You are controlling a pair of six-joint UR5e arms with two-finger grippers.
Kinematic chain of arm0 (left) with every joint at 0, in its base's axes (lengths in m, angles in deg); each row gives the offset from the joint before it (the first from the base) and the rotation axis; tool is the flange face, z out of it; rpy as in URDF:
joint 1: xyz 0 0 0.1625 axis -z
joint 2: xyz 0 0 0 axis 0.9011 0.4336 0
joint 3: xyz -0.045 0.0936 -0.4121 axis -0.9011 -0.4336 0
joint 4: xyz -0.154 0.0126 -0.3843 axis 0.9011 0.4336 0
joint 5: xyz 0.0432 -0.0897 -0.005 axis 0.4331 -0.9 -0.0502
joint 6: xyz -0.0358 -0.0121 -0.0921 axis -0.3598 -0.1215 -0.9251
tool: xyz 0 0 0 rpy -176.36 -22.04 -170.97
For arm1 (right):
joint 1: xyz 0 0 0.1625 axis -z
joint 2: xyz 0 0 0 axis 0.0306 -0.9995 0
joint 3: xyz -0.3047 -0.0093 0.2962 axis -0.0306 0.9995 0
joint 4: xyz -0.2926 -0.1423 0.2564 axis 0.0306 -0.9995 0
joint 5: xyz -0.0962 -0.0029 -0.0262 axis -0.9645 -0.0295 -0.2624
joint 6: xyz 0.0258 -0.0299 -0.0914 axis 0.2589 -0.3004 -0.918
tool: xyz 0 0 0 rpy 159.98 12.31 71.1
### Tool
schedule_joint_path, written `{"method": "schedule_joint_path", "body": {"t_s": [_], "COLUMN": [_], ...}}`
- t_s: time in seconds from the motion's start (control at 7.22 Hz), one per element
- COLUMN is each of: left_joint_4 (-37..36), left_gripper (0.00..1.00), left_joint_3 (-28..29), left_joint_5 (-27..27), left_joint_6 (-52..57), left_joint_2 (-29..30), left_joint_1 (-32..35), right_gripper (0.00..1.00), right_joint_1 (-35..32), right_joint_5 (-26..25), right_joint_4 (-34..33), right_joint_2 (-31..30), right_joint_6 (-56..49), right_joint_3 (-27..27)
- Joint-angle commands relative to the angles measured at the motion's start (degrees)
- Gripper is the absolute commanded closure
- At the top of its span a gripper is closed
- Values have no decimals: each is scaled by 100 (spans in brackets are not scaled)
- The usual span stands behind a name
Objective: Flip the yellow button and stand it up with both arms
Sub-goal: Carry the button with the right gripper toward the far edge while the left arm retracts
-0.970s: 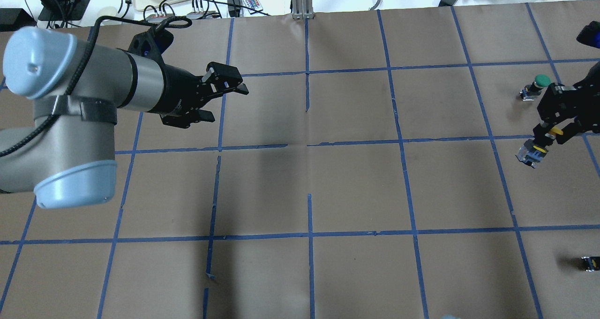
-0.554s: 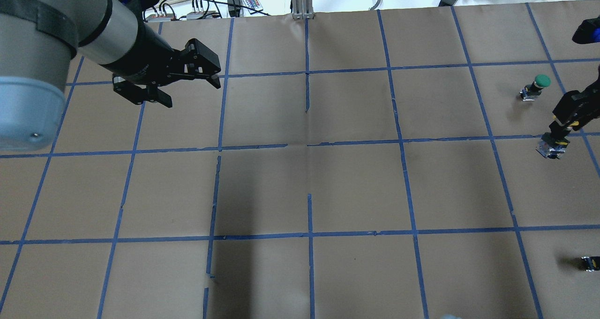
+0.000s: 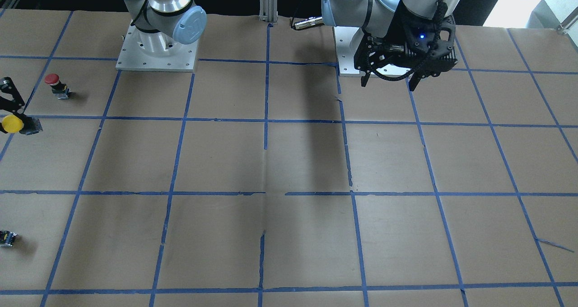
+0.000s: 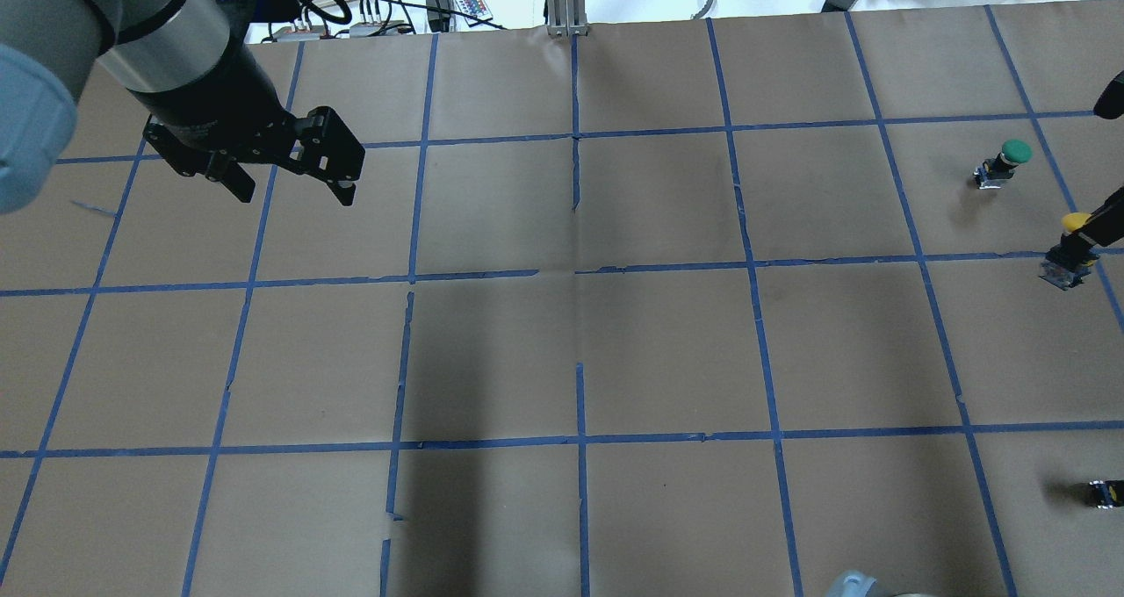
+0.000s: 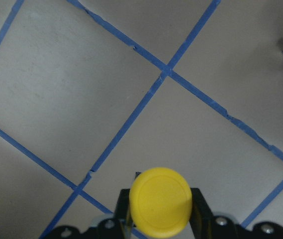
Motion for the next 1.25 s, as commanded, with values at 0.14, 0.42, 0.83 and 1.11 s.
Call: {"method": "schedule_joint_path", "body": {"t_s": [0.14,0.42,0.83,1.11], "left_joint_4": [-108,-80,-106,-106], "left_gripper": [0,0,0,0], "left_joint_3": [585,588,579,570], "left_joint_5": [2,-15,-15,-6], "left_joint_6": [240,222,152,152], "left_joint_2": [607,609,618,618], "left_joint_1": [-13,-21,-21,-22], "right_gripper": [94,94,93,93], "right_joint_1": [540,594,726,1032], "right_joint_5": [509,903,1474,1749], "right_joint_4": [-781,-1605,-1811,-1786], "right_joint_2": [371,406,432,869], "right_joint_6": [-1992,-2932,-3375,-3543], "right_joint_3": [-158,-482,-800,-774]}}
